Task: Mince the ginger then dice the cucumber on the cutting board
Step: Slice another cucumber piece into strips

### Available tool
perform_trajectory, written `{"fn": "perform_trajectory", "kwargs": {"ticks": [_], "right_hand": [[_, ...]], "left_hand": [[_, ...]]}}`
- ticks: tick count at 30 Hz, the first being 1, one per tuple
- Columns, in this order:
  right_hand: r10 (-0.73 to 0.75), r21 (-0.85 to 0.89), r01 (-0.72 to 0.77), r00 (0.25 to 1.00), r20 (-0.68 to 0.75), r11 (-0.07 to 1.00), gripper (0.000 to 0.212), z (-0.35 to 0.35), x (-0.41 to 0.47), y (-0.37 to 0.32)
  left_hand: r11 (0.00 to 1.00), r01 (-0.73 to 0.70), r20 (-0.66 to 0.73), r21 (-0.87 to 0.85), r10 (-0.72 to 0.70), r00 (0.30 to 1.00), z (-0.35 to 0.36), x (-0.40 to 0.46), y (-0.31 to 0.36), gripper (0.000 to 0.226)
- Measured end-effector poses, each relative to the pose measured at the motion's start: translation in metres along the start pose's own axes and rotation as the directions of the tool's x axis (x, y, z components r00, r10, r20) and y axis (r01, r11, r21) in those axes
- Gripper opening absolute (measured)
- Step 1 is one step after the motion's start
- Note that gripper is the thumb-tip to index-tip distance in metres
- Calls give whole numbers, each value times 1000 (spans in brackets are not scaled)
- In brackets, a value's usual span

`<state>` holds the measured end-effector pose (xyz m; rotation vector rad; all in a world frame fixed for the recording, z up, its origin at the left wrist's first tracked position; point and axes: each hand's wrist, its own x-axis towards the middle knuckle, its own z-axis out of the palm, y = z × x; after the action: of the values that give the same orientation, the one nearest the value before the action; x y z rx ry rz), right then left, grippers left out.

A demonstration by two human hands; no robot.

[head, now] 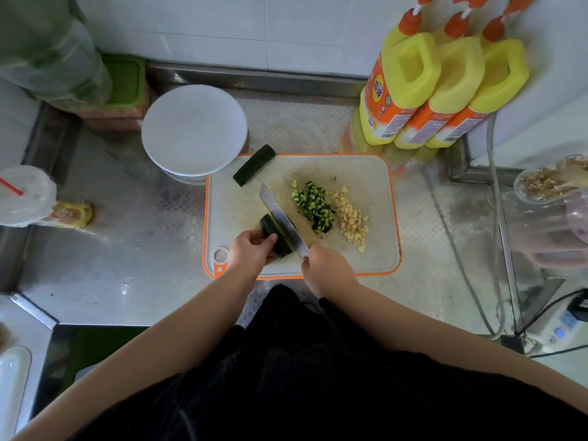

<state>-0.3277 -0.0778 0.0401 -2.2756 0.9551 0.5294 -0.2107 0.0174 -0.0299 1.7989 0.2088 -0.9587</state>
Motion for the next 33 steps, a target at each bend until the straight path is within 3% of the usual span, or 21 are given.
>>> {"fn": "perform_trajectory", "kwargs": {"ticks": [13,26,33], "right_hand": [[-17,-27,17,1000,0,999,19,4,-6,-5],[9,-35,-9,1000,6,999,9,9,1,-11],[0,-81,1,1000,13,997,16,11,8,-11]], "left_hand": [[1000,-6,7,0,6,1000,2,3,-1,28],[1000,5,3,-5,-5,1000,4,4,-1,25],[1000,20,3,-19,-20,1000,3,6,-2,21]]}}
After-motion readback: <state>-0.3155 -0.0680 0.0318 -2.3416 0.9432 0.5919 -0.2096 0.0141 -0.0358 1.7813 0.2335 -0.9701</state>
